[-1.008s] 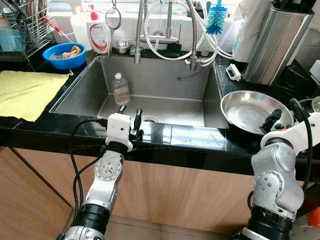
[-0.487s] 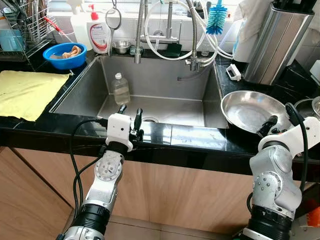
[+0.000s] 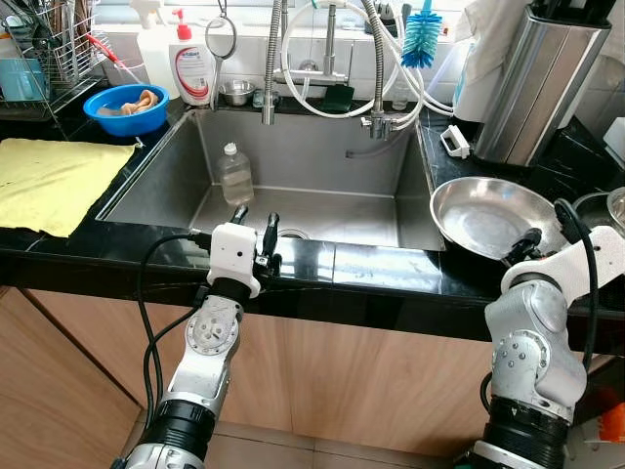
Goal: Kitchen organization
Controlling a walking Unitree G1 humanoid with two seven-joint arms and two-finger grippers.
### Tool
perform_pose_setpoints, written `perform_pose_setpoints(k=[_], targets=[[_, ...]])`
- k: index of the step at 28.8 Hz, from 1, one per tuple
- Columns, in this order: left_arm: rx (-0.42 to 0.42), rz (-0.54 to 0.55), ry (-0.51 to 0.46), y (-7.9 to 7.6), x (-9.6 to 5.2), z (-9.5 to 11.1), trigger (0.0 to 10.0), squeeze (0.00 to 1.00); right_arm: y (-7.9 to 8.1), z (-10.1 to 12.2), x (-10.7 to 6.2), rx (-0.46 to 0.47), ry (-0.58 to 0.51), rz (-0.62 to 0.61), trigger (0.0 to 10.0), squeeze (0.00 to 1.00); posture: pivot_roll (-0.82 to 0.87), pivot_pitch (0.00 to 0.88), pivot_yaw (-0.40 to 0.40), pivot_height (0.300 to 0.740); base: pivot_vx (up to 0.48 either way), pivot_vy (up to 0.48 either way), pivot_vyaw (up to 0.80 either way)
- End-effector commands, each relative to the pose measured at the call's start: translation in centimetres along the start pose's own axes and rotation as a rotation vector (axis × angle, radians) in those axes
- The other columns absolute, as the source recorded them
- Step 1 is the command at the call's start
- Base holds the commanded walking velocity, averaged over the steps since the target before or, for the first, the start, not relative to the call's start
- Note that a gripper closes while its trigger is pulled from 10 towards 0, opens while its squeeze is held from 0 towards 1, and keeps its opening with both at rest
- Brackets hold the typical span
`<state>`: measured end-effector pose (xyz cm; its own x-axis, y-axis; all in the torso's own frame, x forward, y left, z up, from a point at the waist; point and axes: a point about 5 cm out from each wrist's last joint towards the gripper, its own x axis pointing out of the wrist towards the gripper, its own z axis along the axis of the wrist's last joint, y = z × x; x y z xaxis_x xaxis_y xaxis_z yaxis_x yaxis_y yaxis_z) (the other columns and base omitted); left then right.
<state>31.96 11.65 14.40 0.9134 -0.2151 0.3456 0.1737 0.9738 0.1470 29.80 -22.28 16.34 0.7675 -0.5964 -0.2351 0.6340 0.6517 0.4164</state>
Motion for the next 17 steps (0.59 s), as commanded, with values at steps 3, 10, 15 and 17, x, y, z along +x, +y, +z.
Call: perform_pose_setpoints(k=[3, 10, 15, 17], targets=[[0.021, -0.005, 0.036, 0.10, -0.32, -0.53, 10.0, 0.00, 0.44, -0.27, 0.14, 0.004, 0.025, 0.002, 0.0, 0.00, -0.16, 0.000, -0.031, 0.706, 0.000, 0.000, 0.00], [0.019, -0.002, 0.033, 0.15, -0.20, -0.48, 10.0, 0.00, 0.68, -0.35, 0.17, 0.015, 0.031, 0.004, 0.0, 0.00, -0.16, 0.000, -0.031, 0.706, 0.000, 0.000, 0.00], [0.020, 0.005, 0.029, 0.17, -0.14, -0.43, 10.0, 0.00, 1.08, -0.59, 0.22, 0.029, 0.048, 0.021, 0.0, 0.00, -0.16, 0.000, -0.034, 0.706, 0.000, 0.000, 0.00], [0.021, 0.006, 0.028, 0.19, -0.12, -0.41, 10.0, 0.00, 1.16, -0.63, 0.22, 0.031, 0.051, 0.024, 0.0, 0.00, -0.15, 0.000, -0.035, 0.706, 0.000, 0.000, 0.00]])
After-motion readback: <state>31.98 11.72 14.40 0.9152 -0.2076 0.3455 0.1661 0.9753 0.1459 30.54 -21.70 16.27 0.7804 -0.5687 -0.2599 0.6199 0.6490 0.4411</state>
